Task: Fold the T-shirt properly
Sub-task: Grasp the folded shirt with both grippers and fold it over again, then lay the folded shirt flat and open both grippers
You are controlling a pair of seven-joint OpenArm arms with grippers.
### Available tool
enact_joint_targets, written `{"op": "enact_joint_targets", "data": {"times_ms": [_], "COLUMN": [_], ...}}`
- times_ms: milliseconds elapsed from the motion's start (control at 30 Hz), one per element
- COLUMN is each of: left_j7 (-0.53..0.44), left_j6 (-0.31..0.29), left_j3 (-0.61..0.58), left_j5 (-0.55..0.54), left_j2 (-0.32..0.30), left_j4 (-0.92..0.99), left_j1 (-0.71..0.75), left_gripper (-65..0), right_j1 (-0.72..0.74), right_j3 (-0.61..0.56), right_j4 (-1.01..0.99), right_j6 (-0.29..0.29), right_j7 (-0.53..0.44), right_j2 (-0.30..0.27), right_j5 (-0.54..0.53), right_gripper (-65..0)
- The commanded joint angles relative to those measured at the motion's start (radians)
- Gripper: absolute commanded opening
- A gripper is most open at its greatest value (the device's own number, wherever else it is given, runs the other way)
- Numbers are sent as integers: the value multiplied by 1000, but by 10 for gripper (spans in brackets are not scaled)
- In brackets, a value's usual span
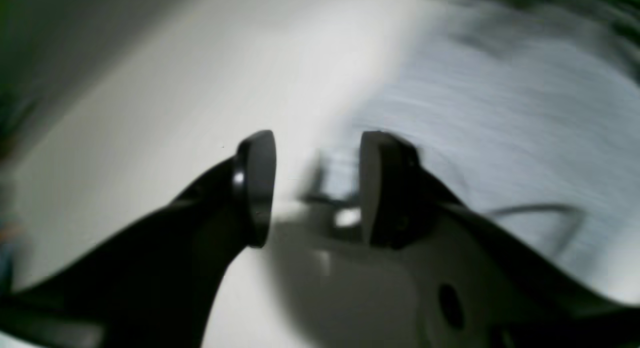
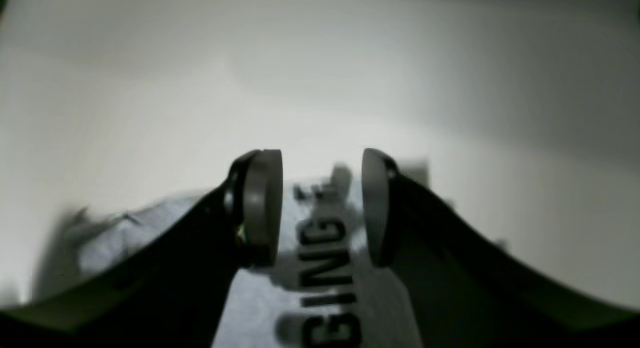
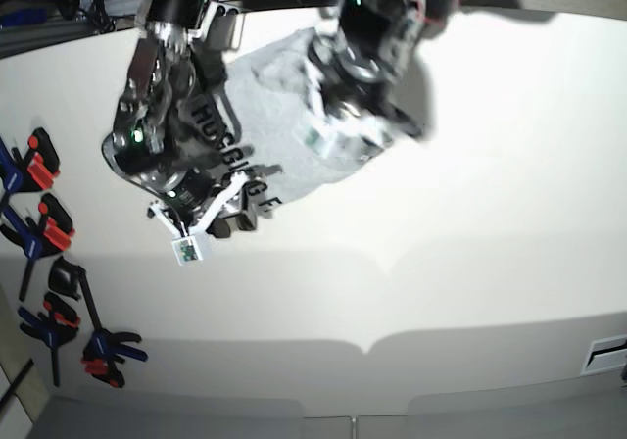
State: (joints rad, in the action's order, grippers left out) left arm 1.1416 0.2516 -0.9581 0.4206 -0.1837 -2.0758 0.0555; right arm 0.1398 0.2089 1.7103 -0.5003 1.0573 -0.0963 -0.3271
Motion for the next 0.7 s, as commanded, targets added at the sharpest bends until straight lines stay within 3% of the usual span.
{"op": "enact_joint_targets", "data": {"times_ms": [0, 100, 233, 433, 667], "left_j7": [-44, -65, -151, -223, -187], "left_j6": [-14, -11, -14, -137, -136], "left_j3": [-26, -31, -30, -29, -22], "left_j5": [-40, -202, -229, -351, -237], "left_j2": [9, 9, 9, 15, 34], "left_j4": [-11, 39, 87, 267, 570], "left_j1": [-5, -3, 11, 11, -59], "left_gripper": [-394, -394, -394, -394, -394], "right_j1": [61, 155, 252, 295, 290], "right_j3": [-1, -8, -72, -196, -188], "right_j4": [-39, -233, -463, -676, -724], "right_j6": [-4, -42, -114, -97, -72], "right_j7": [-30, -32, -56, -124, -79], "right_j2": [-17, -41, -53, -51, -58], "right_j5": [-19, -23, -13, 68, 92], "right_gripper": [-406, -406, -406, -406, -406]}}
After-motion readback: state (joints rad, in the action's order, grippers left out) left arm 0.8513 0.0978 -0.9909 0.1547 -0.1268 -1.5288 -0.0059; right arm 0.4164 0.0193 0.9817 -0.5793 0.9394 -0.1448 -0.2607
